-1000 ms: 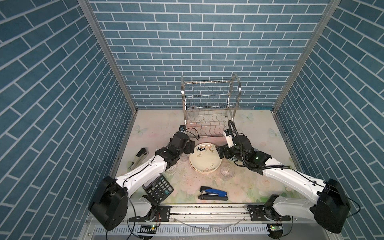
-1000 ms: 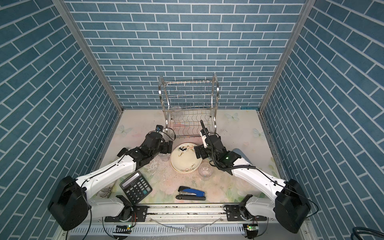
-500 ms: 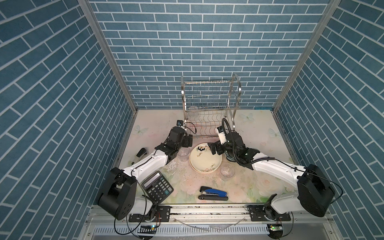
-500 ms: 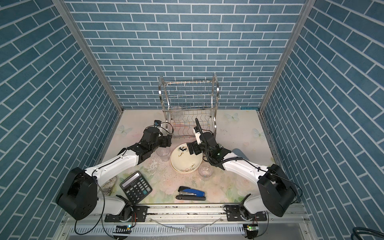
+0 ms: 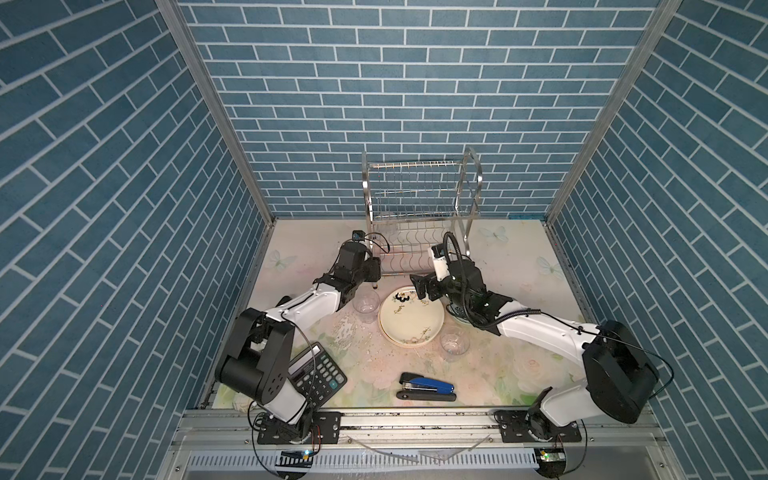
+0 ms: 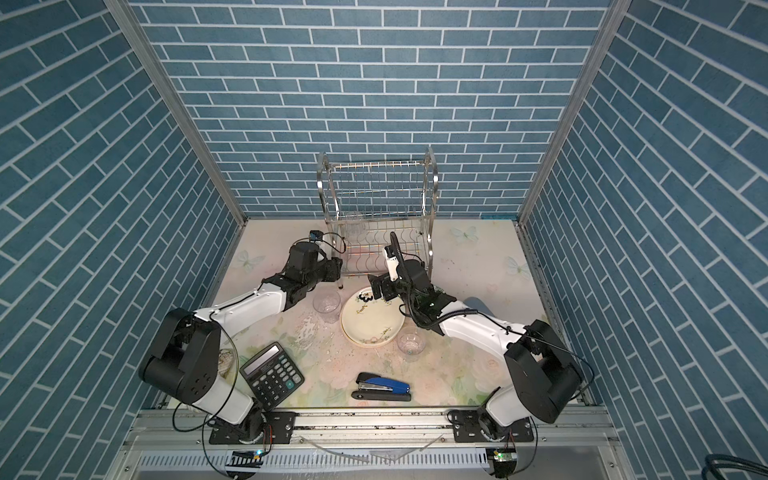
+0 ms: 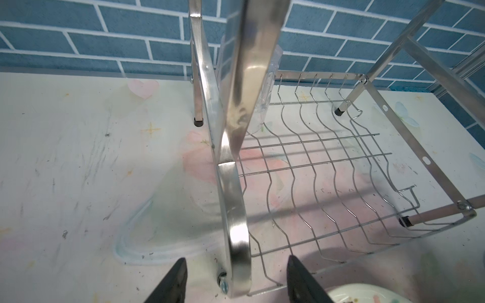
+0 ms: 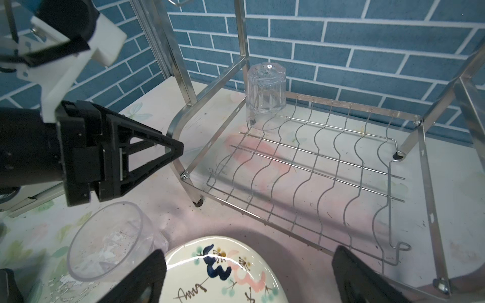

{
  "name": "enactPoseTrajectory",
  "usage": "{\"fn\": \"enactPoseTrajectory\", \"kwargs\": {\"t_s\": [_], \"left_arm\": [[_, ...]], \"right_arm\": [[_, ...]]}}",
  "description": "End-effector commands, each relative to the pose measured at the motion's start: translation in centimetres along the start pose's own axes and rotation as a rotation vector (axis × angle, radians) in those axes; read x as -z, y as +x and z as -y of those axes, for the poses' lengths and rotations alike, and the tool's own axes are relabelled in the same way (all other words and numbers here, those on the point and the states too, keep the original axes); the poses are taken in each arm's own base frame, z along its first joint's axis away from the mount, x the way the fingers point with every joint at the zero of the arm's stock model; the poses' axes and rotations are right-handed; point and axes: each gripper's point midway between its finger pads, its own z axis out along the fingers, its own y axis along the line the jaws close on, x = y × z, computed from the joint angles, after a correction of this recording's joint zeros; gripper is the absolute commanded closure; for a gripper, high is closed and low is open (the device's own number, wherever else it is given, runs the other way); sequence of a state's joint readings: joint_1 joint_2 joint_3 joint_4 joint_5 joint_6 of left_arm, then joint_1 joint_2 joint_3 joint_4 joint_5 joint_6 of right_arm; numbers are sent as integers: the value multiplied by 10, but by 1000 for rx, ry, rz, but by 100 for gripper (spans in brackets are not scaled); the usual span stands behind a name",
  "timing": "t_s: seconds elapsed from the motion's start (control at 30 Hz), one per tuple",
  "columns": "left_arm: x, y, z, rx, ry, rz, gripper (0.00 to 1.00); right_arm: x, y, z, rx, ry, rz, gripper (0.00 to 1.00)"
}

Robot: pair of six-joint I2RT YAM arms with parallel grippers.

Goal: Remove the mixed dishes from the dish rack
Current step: 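Lower the right gripper over the last clear cup on the rack's lower shelf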

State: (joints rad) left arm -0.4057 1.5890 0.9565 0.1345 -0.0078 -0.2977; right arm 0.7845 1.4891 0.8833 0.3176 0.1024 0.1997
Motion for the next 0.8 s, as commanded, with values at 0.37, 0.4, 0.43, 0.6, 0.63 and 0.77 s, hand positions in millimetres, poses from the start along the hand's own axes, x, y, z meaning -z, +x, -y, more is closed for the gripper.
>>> {"fn": "enactPoseTrajectory", "kwargs": {"t_s": [0.37, 0.4, 0.43, 0.6, 0.63, 0.77], "left_arm": [[-11, -14, 10, -7, 40, -4, 80], [-12, -13, 10, -8, 39, -6, 81], [-11, -13, 10, -9, 40, -5, 82], [-10, -12, 10, -13, 44, -10, 90], [-10, -13, 11, -13, 46, -9, 91], [-11, -12, 13, -12, 60, -19, 92]], "right_arm": [[-9, -26, 2, 46, 18, 67, 1], [-9, -26, 3, 46, 21, 67, 1], [-10, -26, 3, 44, 23, 68, 1], [-15, -28, 10, 30, 64, 69, 1], [-17, -28, 10, 35, 61, 68, 1], [-27, -28, 8, 56, 52, 51, 1]]}}
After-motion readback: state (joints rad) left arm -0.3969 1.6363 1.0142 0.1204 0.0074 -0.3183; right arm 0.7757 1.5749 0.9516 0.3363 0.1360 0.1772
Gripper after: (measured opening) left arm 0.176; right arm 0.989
